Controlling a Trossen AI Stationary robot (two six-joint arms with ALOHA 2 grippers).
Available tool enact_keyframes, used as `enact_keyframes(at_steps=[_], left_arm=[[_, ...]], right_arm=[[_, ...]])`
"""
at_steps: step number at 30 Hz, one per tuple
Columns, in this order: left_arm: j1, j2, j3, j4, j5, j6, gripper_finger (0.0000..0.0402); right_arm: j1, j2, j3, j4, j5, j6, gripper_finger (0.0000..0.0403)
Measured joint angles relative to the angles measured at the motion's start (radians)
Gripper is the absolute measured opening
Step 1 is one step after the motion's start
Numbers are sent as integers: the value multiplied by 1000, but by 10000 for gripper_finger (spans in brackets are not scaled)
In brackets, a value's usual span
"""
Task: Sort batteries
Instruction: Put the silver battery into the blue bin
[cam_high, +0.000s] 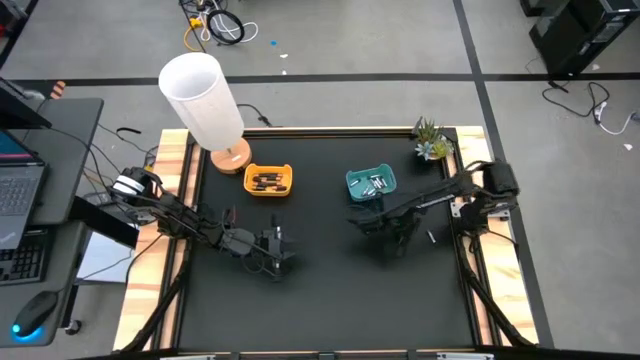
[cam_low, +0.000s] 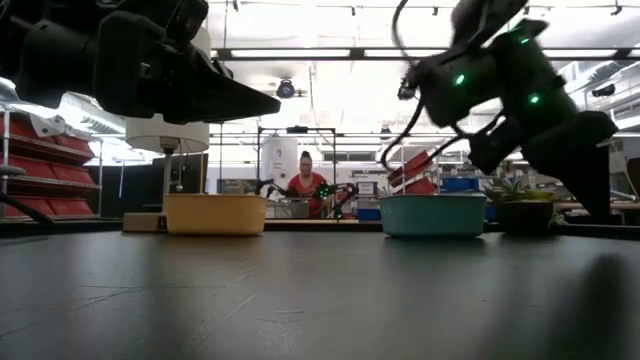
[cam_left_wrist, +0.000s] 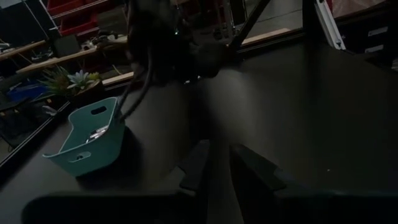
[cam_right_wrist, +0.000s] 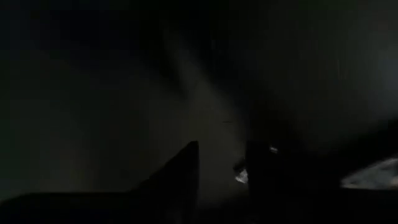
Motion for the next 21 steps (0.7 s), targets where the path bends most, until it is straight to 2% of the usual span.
enact_keyframes(at_steps=[5, 12, 15, 21], left_arm=[[0, 0, 0, 0, 0, 0, 74], [-1, 0, 0, 2, 0, 0, 74], [-1, 0, 1, 8, 0, 2, 74], [-1, 0, 22, 8, 36, 3, 74]], right_arm=[[43, -177, -129, 126, 51, 248, 163], [169, -405, -287, 160, 205, 680, 173], [222, -447, -336, 161, 203, 818, 171], [256, -454, -395, 151, 200, 961, 170]])
